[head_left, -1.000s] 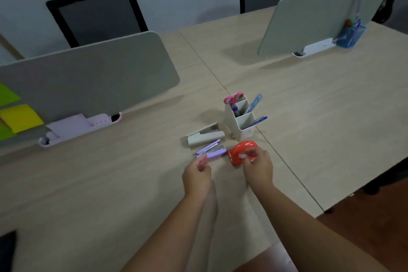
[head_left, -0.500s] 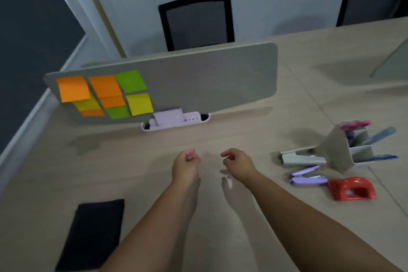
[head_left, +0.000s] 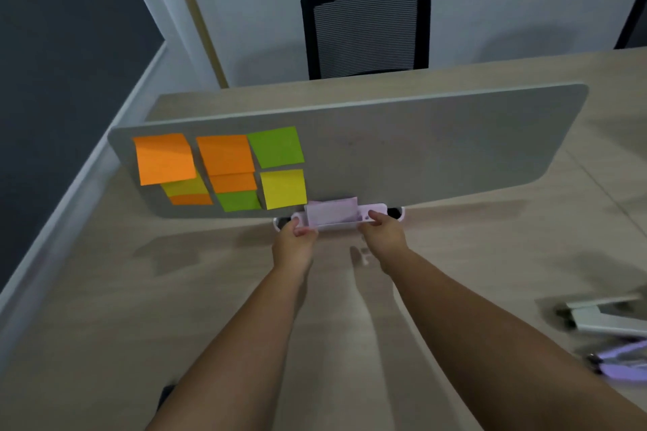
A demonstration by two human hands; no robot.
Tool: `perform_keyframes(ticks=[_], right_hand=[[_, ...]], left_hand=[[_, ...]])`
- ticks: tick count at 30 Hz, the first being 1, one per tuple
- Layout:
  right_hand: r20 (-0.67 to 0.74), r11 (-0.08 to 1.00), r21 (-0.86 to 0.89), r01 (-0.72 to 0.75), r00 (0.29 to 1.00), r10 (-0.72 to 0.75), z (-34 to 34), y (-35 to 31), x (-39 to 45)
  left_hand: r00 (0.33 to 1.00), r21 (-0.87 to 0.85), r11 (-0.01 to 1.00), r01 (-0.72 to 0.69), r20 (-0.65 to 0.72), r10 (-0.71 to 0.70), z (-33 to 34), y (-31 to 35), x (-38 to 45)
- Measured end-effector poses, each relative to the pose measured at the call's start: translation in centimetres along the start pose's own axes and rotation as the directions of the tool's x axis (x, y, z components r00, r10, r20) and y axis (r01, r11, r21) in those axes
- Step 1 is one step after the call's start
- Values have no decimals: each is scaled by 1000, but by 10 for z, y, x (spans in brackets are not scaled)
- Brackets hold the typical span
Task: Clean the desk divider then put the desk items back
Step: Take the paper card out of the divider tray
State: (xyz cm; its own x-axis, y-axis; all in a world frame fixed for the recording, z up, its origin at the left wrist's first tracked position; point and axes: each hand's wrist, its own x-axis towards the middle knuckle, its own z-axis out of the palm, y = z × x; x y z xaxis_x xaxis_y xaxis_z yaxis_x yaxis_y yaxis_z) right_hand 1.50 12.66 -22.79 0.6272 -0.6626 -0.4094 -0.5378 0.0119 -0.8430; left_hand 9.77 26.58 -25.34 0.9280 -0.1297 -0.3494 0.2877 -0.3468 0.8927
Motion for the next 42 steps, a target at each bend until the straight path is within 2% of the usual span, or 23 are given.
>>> perform_keyframes(ticks=[2, 8, 13, 18, 20, 24, 27, 32, 35, 38, 42], right_hand=[[-4, 999, 34, -5, 1000, 5, 12, -3, 10], [-70, 996, 55, 71, 995, -68, 30, -5, 23], [-112, 990, 118, 71, 992, -58, 29, -4, 24], [-177, 977, 60, 207, 965, -194, 11, 5, -3], [-167, 970, 44, 238, 959, -228, 4, 15, -20], [-151, 972, 17, 236, 961, -231, -2, 51, -59], [-119, 983, -59, 173, 977, -179, -2, 80, -80], [-124, 982, -96, 161, 977, -172, -7, 97, -86], [-180, 992, -38, 120, 976, -125, -26, 98, -90], [-260, 997, 3, 77, 963, -74, -60, 111, -103], [-404, 999, 44, 25, 915, -5, -115, 140, -127]], left_hand=[[999, -9, 999, -39, 27, 39, 0, 2, 14], [989, 112, 987, -116, 103, 105, 8, -12, 51], [969, 83, 966, -245, 34, 243, 2, 5, 33], [919, 66, 917, -394, -9, 395, -6, -4, 3], [910, 73, 911, -405, -58, 410, -10, -11, -15], [943, 13, 945, -327, -62, 328, -14, -38, -61], [966, 110, 961, -253, -16, 257, -14, -66, -87], [955, 167, 941, -293, 6, 296, -6, -74, -96], [966, 116, 960, -256, 50, 252, 5, -70, -107], [986, 37, 992, -122, 120, 117, 30, -67, -135], [972, -12, 1000, -6, 235, 9, 75, -71, -187]])
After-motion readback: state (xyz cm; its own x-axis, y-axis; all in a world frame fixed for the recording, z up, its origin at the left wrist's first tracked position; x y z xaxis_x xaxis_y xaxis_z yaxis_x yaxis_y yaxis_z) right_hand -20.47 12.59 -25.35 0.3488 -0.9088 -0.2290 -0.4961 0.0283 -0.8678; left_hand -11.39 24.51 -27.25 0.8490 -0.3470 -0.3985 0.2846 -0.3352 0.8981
